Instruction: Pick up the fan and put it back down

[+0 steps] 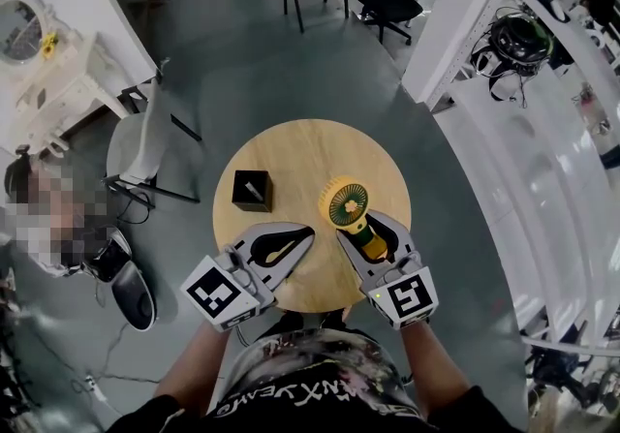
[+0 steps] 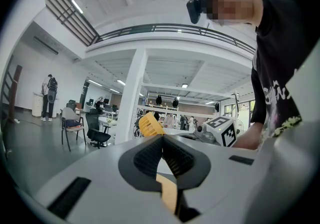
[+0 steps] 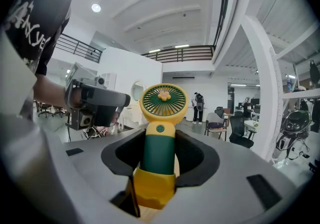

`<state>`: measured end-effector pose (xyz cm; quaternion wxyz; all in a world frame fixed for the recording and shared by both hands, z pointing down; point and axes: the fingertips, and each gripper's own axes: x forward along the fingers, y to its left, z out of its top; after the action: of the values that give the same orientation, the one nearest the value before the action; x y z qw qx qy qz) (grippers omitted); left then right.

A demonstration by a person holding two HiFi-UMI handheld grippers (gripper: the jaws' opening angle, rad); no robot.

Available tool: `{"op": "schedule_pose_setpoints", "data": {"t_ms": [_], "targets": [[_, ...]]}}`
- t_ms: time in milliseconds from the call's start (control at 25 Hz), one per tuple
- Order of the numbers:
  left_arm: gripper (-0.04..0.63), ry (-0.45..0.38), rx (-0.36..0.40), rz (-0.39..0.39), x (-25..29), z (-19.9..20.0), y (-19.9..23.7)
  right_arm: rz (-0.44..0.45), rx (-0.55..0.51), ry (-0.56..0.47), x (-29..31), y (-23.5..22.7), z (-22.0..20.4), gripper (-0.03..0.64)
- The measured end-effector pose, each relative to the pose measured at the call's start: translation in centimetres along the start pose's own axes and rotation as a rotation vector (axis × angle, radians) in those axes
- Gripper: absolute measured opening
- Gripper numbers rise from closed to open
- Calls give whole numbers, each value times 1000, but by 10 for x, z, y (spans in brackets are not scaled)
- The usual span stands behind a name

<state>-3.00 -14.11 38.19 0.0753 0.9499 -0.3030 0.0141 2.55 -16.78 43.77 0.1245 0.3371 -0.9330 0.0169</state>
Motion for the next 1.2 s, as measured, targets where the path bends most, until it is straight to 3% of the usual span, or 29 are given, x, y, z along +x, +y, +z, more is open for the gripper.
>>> {"op": "schedule_pose_setpoints", "data": {"t_ms": [640,1200], "targets": [[18,6,2,-1,-3,-1,-1,-27,42,179,27,-13,-86,184],[18,13,-1,4,-7,-3,-2,-4,67,402,51,-16,-192,184]]}}
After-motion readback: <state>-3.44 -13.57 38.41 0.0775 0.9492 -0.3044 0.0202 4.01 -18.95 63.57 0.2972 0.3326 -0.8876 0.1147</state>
